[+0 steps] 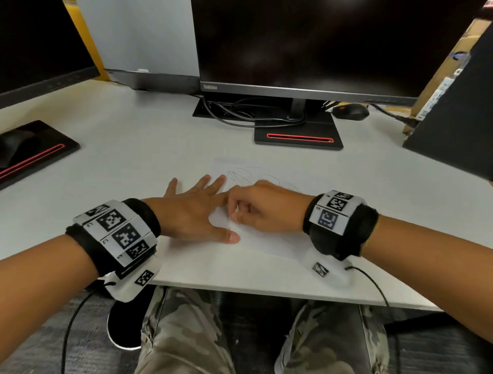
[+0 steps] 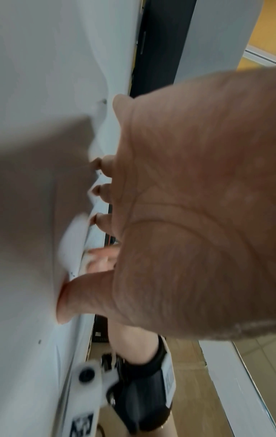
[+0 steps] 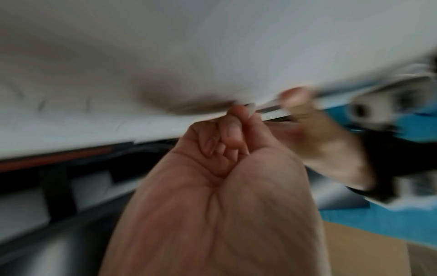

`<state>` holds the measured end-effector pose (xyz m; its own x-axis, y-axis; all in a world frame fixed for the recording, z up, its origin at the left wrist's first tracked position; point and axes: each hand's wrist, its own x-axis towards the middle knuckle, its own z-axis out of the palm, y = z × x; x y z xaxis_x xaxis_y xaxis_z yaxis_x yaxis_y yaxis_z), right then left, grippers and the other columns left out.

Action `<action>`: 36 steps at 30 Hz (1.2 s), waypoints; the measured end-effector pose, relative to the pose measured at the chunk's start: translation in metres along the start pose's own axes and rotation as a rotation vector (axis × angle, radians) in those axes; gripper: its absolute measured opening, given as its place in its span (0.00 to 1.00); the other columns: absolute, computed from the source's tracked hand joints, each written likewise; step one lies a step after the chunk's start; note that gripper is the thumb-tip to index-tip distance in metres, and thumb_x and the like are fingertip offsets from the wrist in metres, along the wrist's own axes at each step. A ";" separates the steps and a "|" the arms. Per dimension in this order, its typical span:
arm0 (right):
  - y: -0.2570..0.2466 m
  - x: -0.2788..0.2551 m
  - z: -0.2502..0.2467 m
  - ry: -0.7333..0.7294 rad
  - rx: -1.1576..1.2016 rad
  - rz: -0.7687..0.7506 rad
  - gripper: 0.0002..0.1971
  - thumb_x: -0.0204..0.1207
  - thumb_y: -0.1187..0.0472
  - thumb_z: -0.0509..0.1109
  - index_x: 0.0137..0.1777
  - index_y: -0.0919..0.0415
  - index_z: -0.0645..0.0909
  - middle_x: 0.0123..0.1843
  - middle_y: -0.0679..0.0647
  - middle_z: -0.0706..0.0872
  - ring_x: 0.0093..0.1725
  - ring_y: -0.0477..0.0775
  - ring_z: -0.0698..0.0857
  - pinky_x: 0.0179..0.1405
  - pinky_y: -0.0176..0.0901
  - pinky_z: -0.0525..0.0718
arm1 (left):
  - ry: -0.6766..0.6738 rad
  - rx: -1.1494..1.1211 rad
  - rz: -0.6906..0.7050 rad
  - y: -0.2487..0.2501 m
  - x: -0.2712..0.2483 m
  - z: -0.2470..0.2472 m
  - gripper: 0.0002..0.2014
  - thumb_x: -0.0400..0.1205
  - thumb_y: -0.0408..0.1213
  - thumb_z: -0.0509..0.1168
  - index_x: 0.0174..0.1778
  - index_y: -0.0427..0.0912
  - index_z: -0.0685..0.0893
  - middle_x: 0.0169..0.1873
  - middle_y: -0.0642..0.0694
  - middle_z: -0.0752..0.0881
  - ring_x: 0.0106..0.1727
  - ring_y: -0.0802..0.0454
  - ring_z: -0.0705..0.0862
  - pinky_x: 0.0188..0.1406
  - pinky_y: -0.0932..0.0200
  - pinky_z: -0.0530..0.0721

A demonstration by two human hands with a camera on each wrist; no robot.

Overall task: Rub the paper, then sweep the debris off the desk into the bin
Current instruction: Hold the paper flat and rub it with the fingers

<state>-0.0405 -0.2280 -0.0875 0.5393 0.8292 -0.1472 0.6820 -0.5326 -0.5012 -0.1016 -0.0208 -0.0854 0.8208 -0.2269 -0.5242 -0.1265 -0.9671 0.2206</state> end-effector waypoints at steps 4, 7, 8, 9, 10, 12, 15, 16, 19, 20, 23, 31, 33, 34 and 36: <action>0.004 -0.001 -0.002 0.064 -0.045 0.045 0.05 0.90 0.59 0.68 0.58 0.55 0.85 0.33 0.42 0.83 0.32 0.37 0.80 0.38 0.37 0.75 | -0.009 0.026 -0.012 0.001 0.001 0.000 0.54 0.73 0.84 0.58 0.86 0.77 0.30 0.89 0.62 0.27 0.89 0.56 0.24 0.85 0.25 0.27; -0.003 -0.003 -0.002 0.019 -0.053 0.032 0.05 0.90 0.60 0.67 0.59 0.56 0.85 0.33 0.43 0.83 0.32 0.38 0.81 0.36 0.33 0.74 | -0.003 0.018 -0.006 0.002 0.000 -0.001 0.53 0.73 0.83 0.59 0.87 0.76 0.33 0.90 0.61 0.28 0.90 0.55 0.25 0.85 0.24 0.28; -0.008 -0.004 0.001 -0.037 -0.044 0.005 0.05 0.90 0.60 0.68 0.59 0.56 0.85 0.33 0.43 0.83 0.33 0.37 0.81 0.35 0.30 0.74 | 0.002 0.008 -0.004 0.001 0.000 0.000 0.54 0.73 0.83 0.60 0.87 0.76 0.34 0.90 0.61 0.28 0.90 0.55 0.25 0.85 0.23 0.28; -0.010 -0.005 0.002 -0.054 -0.043 -0.006 0.05 0.90 0.60 0.68 0.59 0.56 0.85 0.33 0.43 0.82 0.33 0.37 0.81 0.35 0.30 0.75 | 0.000 0.004 -0.005 0.001 0.000 0.000 0.54 0.73 0.83 0.60 0.87 0.77 0.34 0.90 0.61 0.28 0.90 0.55 0.25 0.84 0.23 0.28; -0.007 -0.004 0.002 -0.022 -0.058 0.011 0.05 0.90 0.60 0.67 0.59 0.56 0.85 0.33 0.43 0.81 0.32 0.38 0.80 0.35 0.32 0.74 | -0.004 0.009 -0.007 0.001 0.000 0.000 0.54 0.73 0.83 0.60 0.87 0.77 0.33 0.90 0.61 0.28 0.90 0.55 0.25 0.85 0.22 0.28; 0.001 0.000 -0.001 0.103 -0.099 0.083 0.06 0.91 0.59 0.66 0.60 0.57 0.84 0.33 0.43 0.80 0.32 0.39 0.78 0.38 0.40 0.74 | -0.008 0.035 -0.013 0.002 0.000 -0.001 0.53 0.73 0.83 0.59 0.86 0.77 0.31 0.90 0.60 0.28 0.90 0.55 0.26 0.85 0.23 0.29; -0.003 -0.003 0.001 0.048 -0.055 0.033 0.05 0.90 0.59 0.68 0.59 0.57 0.84 0.32 0.42 0.81 0.31 0.39 0.80 0.35 0.35 0.74 | 0.007 0.022 -0.010 0.001 0.001 0.001 0.54 0.73 0.83 0.59 0.87 0.77 0.34 0.90 0.61 0.28 0.90 0.55 0.26 0.85 0.23 0.28; -0.008 -0.006 0.002 -0.020 -0.034 0.002 0.04 0.90 0.59 0.69 0.58 0.56 0.85 0.31 0.42 0.81 0.32 0.38 0.81 0.35 0.31 0.74 | 0.010 0.011 -0.010 0.000 0.001 0.001 0.54 0.72 0.84 0.59 0.87 0.77 0.34 0.90 0.61 0.28 0.90 0.55 0.26 0.84 0.22 0.28; -0.003 -0.013 -0.009 0.001 -0.028 0.034 0.05 0.88 0.60 0.68 0.56 0.54 0.86 0.34 0.44 0.85 0.34 0.36 0.82 0.38 0.32 0.75 | 0.001 0.053 -0.016 0.001 0.002 -0.003 0.56 0.71 0.85 0.59 0.88 0.75 0.32 0.90 0.61 0.29 0.91 0.54 0.27 0.84 0.23 0.27; 0.003 -0.014 -0.014 0.077 -0.016 0.073 0.06 0.89 0.60 0.67 0.57 0.54 0.86 0.35 0.45 0.86 0.35 0.38 0.82 0.40 0.36 0.77 | 0.005 0.069 -0.021 0.001 0.001 -0.007 0.56 0.72 0.84 0.60 0.89 0.73 0.34 0.91 0.61 0.31 0.92 0.54 0.29 0.85 0.24 0.27; 0.011 -0.021 -0.019 0.205 0.159 0.140 0.10 0.91 0.64 0.62 0.64 0.53 0.83 0.38 0.49 0.89 0.39 0.48 0.87 0.43 0.47 0.86 | 0.175 -0.083 0.019 0.009 -0.006 -0.023 0.48 0.77 0.75 0.66 0.91 0.67 0.57 0.93 0.57 0.53 0.94 0.52 0.52 0.91 0.31 0.44; 0.003 -0.035 -0.010 0.233 0.428 0.047 0.10 0.93 0.60 0.67 0.68 0.53 0.70 0.52 0.54 0.95 0.53 0.55 0.93 0.64 0.61 0.87 | 0.495 -0.864 0.225 0.030 -0.010 -0.009 0.07 0.80 0.33 0.81 0.53 0.40 0.94 0.44 0.35 0.95 0.46 0.38 0.93 0.58 0.45 0.92; 0.015 -0.035 -0.013 0.148 0.227 0.073 0.23 0.89 0.49 0.73 0.78 0.47 0.70 0.69 0.49 0.90 0.68 0.50 0.87 0.73 0.58 0.82 | 0.493 -0.799 0.221 0.029 -0.006 -0.011 0.06 0.81 0.33 0.79 0.53 0.42 0.95 0.41 0.40 0.95 0.46 0.40 0.93 0.55 0.52 0.92; 0.021 -0.036 -0.013 0.053 0.079 0.086 0.33 0.86 0.41 0.74 0.86 0.44 0.65 0.82 0.48 0.81 0.78 0.48 0.80 0.82 0.56 0.75 | 0.483 -0.678 0.208 0.028 -0.003 -0.012 0.04 0.83 0.35 0.77 0.52 0.46 0.96 0.37 0.46 0.94 0.41 0.48 0.92 0.49 0.60 0.90; 0.027 -0.037 -0.008 -0.165 -0.147 0.123 0.48 0.83 0.28 0.68 0.95 0.38 0.46 0.97 0.45 0.51 0.94 0.46 0.51 0.94 0.59 0.47 | 0.427 -0.405 0.175 0.030 0.003 -0.015 0.06 0.86 0.37 0.72 0.50 0.52 0.95 0.30 0.57 0.90 0.33 0.65 0.87 0.40 0.72 0.79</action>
<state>-0.0380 -0.2749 -0.0889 0.5432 0.7664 -0.3427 0.6868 -0.6405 -0.3436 -0.0943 -0.0484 -0.0685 0.9682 -0.2315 -0.0945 -0.1268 -0.7803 0.6125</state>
